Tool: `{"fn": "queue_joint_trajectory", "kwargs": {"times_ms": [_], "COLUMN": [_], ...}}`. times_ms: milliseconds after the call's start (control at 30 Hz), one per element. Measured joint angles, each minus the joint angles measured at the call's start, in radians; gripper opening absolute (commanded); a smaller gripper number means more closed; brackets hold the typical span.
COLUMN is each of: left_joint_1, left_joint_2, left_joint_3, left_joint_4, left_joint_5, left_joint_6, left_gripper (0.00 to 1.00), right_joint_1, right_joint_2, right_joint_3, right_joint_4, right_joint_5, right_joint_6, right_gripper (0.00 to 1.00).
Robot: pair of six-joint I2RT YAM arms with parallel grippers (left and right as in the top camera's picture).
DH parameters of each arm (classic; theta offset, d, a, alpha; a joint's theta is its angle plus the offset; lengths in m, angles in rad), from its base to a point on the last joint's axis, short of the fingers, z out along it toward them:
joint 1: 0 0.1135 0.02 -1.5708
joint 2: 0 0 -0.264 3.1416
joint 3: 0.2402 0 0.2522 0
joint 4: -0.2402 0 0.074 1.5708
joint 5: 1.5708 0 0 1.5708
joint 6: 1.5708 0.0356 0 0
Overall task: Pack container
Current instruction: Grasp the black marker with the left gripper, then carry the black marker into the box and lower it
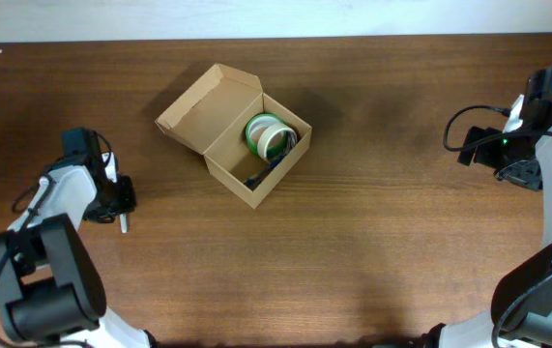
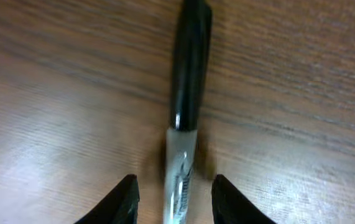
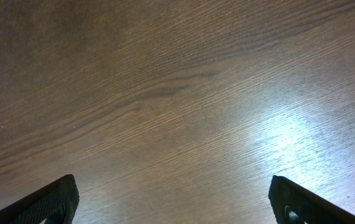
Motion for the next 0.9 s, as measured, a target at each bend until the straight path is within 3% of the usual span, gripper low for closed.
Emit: {"fn": "queue_joint_trajectory", "kwargs": {"times_ms": [67, 100, 133, 200, 433, 600, 800, 900], "left_joint_1": [0.000, 0.000, 0.000, 0.000, 0.003, 0.002, -0.025, -0.054], "left_joint_2": [0.013, 0.016, 0.019, 0.025, 0.037, 0.077, 0.104, 0.100], "left_joint_3": [0.005, 0.009, 0.012, 0.019, 0.043, 0.126, 0.437, 0.590], "left_joint_4": [0.010, 0.009, 0.008, 0.009, -0.027, -0.277, -0.544, -0.595], "left_joint_5": [0.015, 0.017, 0.018, 0.016, 0.028, 0.095, 0.123, 0.121], "left_joint_6": [0.004, 0.004, 0.003, 0.006, -0.014, -0.024, -0.002, 0.008], "left_gripper": [0.37, 0.32, 0.25, 0.02, 0.02, 0.02, 0.02, 0.02], "right_joint_1": [0.000, 0.000, 0.000, 0.000, 0.000, 0.000, 0.000, 0.000], "right_joint_2": [0.000, 0.000, 0.000, 0.000, 0.000, 0.000, 0.000, 0.000], "right_joint_3": [0.000, 0.000, 0.000, 0.000, 0.000, 0.000, 0.000, 0.000], "right_joint_4": [0.000, 0.000, 0.000, 0.000, 0.000, 0.000, 0.001, 0.000], "right_joint_5": [0.000, 0.000, 0.000, 0.000, 0.000, 0.000, 0.000, 0.000], "right_joint_6": [0.000, 0.000, 0.000, 0.000, 0.000, 0.000, 0.001, 0.000], "right_gripper": [1.00, 0.99, 0.99, 0.99, 0.99, 0.99, 0.99, 0.99]}}
